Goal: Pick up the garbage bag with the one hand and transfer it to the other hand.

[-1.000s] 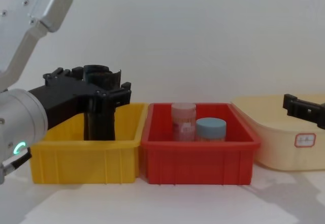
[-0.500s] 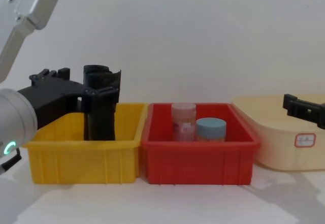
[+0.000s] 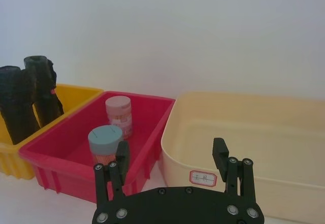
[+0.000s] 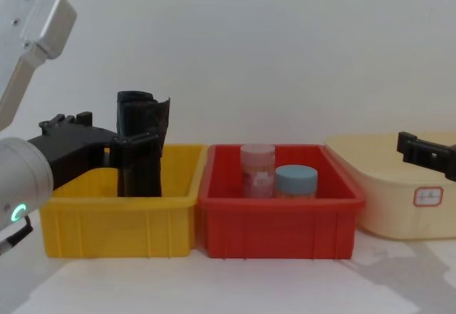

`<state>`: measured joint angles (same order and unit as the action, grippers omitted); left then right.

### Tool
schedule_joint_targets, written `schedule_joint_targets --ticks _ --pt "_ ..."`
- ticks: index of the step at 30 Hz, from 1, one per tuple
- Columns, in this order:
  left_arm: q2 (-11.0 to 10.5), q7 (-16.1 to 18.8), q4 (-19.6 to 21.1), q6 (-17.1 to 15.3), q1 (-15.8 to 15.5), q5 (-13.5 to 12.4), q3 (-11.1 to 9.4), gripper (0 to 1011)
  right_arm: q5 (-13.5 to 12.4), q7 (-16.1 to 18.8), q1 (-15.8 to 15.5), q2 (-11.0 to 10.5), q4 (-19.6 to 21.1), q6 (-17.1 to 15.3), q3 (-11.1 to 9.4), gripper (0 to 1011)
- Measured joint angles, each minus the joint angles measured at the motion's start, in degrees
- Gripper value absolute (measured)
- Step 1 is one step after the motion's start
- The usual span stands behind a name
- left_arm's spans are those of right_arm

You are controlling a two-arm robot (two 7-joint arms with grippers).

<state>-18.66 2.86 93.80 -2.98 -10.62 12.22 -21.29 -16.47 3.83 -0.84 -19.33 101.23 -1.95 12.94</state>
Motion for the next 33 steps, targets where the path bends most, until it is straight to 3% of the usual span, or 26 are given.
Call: schedule_joint_targets --ticks 19,27,33 --pt "3.14 -5.54 -9.76 2.74 -7.04 1.87 0.3 978 0.0 0.0 0.0 0.0 0.0 0.0 0.0 1000" --pt "4.79 -7.85 -14.0 4.47 -9.86 2.85 0.41 799 0.0 0.0 0.0 0.0 0.0 0.0 0.0 1000" --pt "5.83 -9.26 -16.25 5.49 -11.26 3.51 0.76 597 0.0 0.0 0.0 0.0 0.0 0.0 0.0 1000"
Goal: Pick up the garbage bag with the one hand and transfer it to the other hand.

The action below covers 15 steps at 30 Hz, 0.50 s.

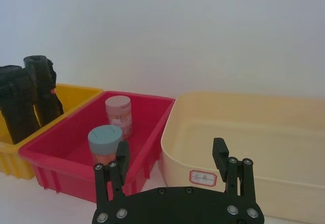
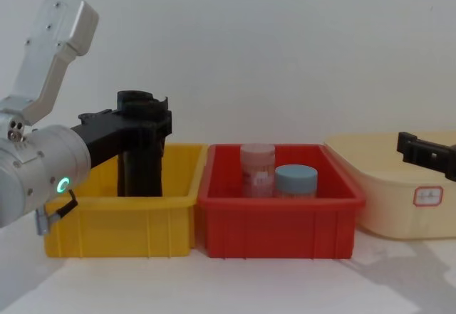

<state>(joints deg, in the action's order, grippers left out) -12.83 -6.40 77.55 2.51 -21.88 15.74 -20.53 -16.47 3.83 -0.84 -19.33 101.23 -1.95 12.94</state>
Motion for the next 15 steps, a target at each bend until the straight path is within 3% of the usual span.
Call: schedule_joint_targets --ticks 4,15 --pt "0.31 -0.58 -0.33 0.09 -0.45 0.2 0.19 538 0.0 0.0 0.0 0.0 0.0 0.0 0.0 1000" --pt "0.07 -2.13 2.72 -1.39 -1.97 0.09 0.41 531 0.0 0.0 0.0 0.0 0.0 0.0 0.0 1000"
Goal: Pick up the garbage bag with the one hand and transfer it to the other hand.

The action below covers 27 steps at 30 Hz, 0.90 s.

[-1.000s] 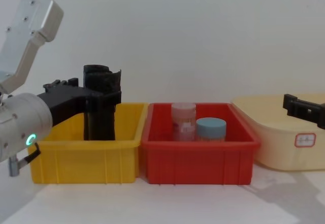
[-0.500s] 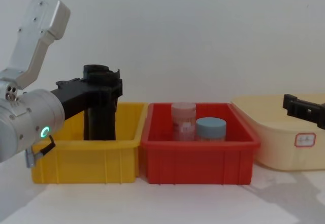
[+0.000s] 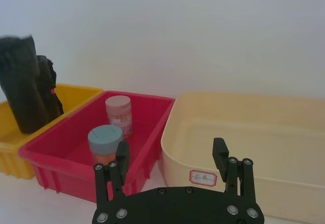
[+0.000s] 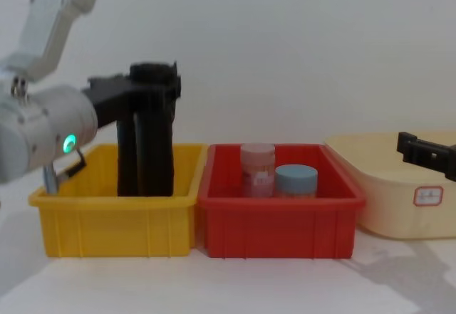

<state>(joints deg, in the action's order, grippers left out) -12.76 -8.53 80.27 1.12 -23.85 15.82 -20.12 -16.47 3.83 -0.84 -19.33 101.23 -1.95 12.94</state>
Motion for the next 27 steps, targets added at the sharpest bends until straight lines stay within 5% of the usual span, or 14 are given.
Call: schedule_joint_targets --ticks 13,27 --pt "-1.49 -6.39 4.29 -2.17 -5.65 -0.61 -1.16 531 0.0 0.0 0.0 0.0 0.0 0.0 0.0 1000" --pt "0.44 -15.62 0.67 -2.5 -13.3 1.73 -4.71 531 0.0 0.0 0.0 0.0 0.0 0.0 0.0 1000"
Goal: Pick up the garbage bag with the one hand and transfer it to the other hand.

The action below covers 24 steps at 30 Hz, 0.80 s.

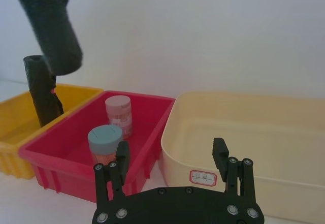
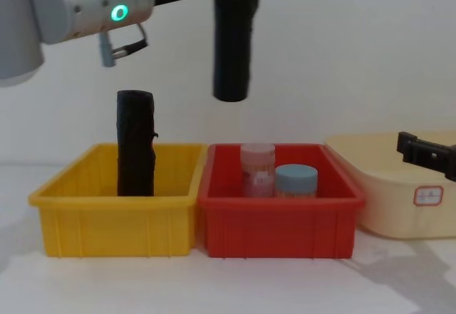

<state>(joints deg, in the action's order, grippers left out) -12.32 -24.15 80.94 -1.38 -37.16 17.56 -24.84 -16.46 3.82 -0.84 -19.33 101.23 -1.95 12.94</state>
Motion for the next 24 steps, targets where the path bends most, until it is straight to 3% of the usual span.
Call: schedule_joint_targets --ticks 12,24 --pt "4.32 -7.47 -7.89 1.29 -5.1 3.2 -3.61 531 0.0 0.0 0.0 0.0 0.0 0.0 0.0 1000" --pt "10.85 -15.35 -19.8 3.61 -10.24 7.39 -6.67 531 0.0 0.0 0.0 0.0 0.0 0.0 0.0 1000"
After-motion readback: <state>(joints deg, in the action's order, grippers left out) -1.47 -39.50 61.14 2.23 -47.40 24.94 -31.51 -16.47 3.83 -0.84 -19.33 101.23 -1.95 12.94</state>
